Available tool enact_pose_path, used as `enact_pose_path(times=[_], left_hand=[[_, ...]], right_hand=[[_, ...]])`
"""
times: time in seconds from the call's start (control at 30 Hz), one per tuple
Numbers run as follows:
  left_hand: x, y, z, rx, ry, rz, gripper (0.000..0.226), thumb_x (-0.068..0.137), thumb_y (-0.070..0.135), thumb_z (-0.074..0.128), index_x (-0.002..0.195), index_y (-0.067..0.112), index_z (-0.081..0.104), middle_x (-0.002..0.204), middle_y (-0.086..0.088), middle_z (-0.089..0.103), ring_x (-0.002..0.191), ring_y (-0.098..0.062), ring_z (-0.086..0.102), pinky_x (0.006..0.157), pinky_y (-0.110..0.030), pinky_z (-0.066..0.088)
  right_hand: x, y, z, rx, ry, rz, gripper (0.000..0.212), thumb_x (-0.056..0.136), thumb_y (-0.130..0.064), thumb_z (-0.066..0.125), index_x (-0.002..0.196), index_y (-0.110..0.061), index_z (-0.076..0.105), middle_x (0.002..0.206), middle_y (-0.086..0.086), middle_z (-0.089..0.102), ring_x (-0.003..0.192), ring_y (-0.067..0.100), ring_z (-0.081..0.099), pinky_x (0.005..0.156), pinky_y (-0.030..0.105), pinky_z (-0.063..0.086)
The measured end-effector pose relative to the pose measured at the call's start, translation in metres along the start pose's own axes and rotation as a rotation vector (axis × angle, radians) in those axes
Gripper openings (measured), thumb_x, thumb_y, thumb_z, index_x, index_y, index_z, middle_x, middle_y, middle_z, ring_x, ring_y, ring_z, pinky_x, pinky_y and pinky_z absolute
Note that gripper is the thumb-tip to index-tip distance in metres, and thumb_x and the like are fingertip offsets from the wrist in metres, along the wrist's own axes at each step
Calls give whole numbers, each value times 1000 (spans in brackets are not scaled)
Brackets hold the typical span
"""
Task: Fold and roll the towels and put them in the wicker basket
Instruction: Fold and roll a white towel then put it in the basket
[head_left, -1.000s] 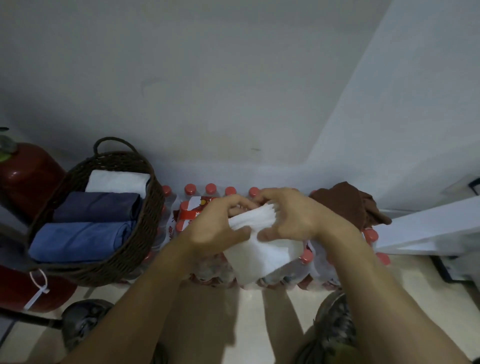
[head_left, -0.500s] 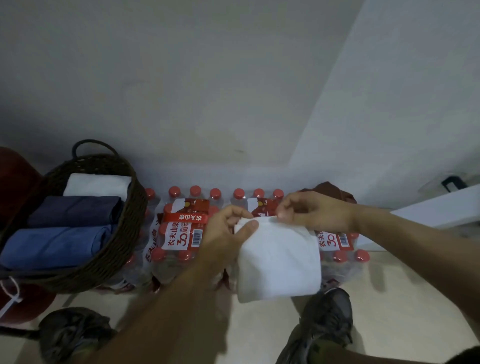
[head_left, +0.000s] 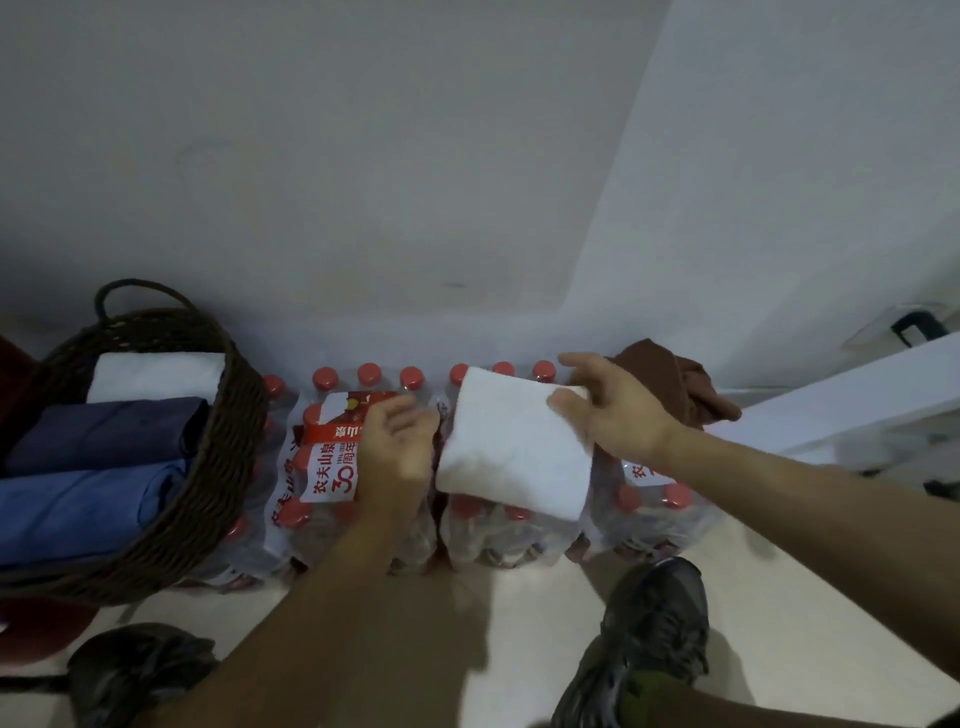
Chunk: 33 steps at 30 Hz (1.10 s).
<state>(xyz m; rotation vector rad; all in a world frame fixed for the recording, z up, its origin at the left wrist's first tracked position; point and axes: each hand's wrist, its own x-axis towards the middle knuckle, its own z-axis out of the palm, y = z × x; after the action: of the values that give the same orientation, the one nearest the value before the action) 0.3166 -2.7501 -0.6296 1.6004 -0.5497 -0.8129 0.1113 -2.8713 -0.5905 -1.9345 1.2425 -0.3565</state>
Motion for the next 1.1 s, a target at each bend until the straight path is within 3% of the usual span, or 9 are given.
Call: enact_pose_path(times=[0.1,0.23,0.43,0.57,0.7,0.8,0.9,1.03,1.1], left_hand=[[-14,-31,2,275,-51,64,30,84,26,73,107,14,56,87,4,63,75,-10,61,54,-9,45],[-20,-51,0,392,-240,110,45,81,35,75,117,14,57,96,4,69,87,-8,65,74,-27,55],[-8,-48,-1,470,-182,229,27,85,32,72,108,21,63,110,1,46,86,-6,49,65,6,37],[-1,-44,3,536,-228,386,15,84,30,73,87,23,60,103,8,54,92,-9,48,72,-4,39],[0,-34,9,317,-279,143,12,80,30,71,78,31,60,101,3,59,90,-12,61,62,-14,52],[-2,-38,10,221,-259,147,10,75,27,68,72,24,59,106,2,63,96,-15,64,67,-22,58],[-3,-37,10,304,-259,191,14,82,25,67,74,27,56,96,2,62,87,-12,63,60,-17,54],[8,-45,-1,653,-162,335,19,87,27,65,89,19,48,79,0,54,74,-19,56,64,-32,51],[9,-49,-4,647,-119,249,27,86,28,69,93,13,47,75,1,54,74,-22,58,64,-30,50]], right_hand=[[-9,20,27,-273,120,-80,45,92,-29,63,134,-17,51,126,7,48,120,22,44,105,31,38],[-21,30,52,-370,-15,-208,45,93,-35,59,135,-20,53,132,3,48,120,23,44,105,33,37],[-29,36,69,-486,-148,-128,66,95,-50,51,151,-22,31,160,4,22,147,24,17,119,38,21],[-39,43,74,-551,-183,-135,78,93,-59,48,156,-23,20,165,0,6,152,22,0,121,35,7],[-43,45,79,-579,-162,-151,83,91,-59,51,156,-22,14,165,1,0,152,21,-7,120,35,2],[-42,42,79,-632,-173,-159,84,90,-57,51,156,-22,13,165,3,1,152,25,-6,120,38,-2],[-42,39,78,-676,-184,-169,82,90,-54,51,156,-23,13,165,5,2,152,26,-5,115,37,-14],[-43,37,75,-740,-199,-200,78,93,-47,51,156,-24,12,165,6,0,152,26,-5,113,37,-16],[-46,36,78,-732,-194,-224,73,95,-44,52,156,-25,15,165,6,3,152,27,-1,112,36,-15]])
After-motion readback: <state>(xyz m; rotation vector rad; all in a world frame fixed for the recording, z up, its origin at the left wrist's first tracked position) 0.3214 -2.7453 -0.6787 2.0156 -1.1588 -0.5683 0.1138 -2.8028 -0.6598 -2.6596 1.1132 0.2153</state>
